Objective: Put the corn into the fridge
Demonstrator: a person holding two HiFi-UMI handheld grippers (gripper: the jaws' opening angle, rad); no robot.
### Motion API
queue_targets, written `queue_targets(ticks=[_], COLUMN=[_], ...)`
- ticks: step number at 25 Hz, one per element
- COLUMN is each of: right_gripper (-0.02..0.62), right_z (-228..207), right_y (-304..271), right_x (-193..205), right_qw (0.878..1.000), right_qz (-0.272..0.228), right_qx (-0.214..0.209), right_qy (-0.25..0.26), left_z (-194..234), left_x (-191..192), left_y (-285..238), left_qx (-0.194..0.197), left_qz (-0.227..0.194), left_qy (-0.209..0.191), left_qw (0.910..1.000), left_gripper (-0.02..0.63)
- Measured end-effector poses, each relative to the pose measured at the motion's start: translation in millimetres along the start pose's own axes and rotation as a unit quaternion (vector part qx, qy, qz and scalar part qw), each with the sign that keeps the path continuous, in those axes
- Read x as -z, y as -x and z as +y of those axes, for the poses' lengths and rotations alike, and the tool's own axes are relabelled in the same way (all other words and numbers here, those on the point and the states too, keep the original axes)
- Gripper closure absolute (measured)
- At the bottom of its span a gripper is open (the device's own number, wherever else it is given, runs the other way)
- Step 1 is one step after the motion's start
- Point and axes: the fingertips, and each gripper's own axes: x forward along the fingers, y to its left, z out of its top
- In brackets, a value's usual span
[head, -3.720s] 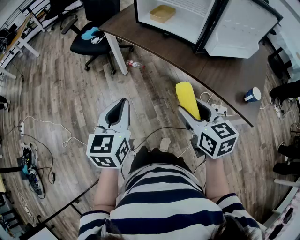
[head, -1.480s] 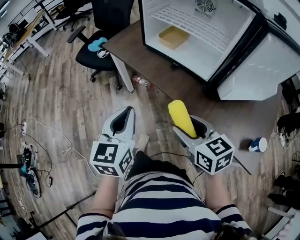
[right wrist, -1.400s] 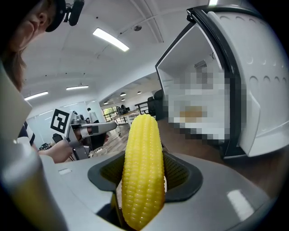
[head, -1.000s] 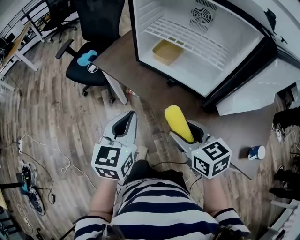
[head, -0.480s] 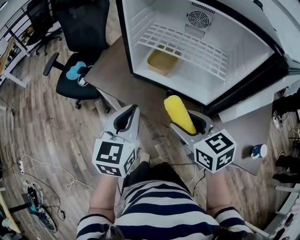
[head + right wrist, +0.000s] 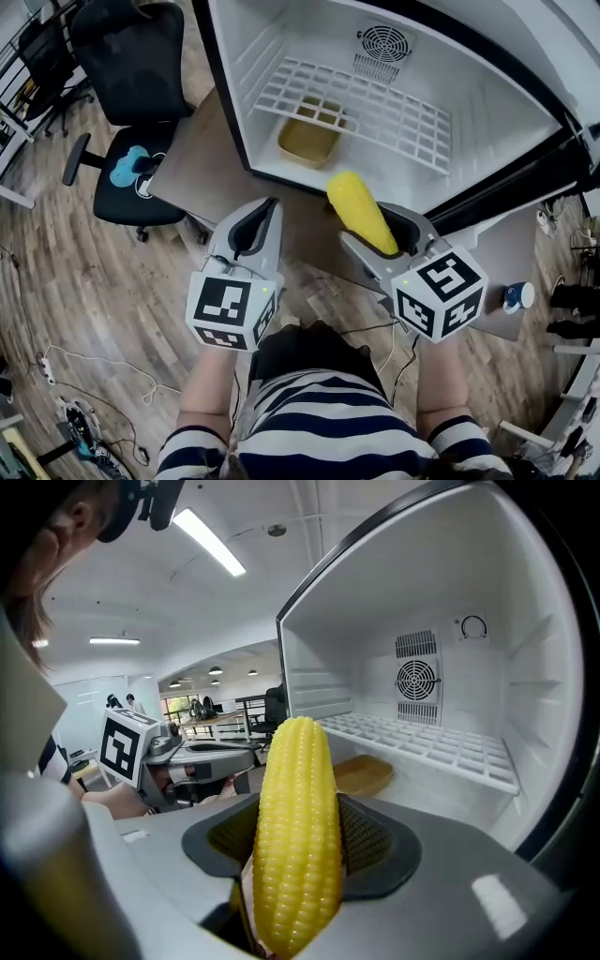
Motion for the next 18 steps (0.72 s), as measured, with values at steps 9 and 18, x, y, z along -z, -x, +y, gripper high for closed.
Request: queue_targets(ticks=[9, 18], right_gripper=[0.345, 0.345], right_z=[-36.5, -66.5], right_y=[-8.4, -14.0], right_x=[-39.5, -82.7], right_qw=[0.998, 0.993], right_qz=[-0.002, -0.024], right_qx=[0.055, 0.104], right_qy=[0.014, 0.058], left_z=[6.9, 1.3], left_x=[-19.7, -36.6], left_y=[-39.3, -59.6], left_qx=[0.010, 0.027], left_qz=[-0.013, -0.036], left_qy=[-0.016, -0.023], left_qw=[0.9997, 0.9987], left_gripper=[0.606, 0.606])
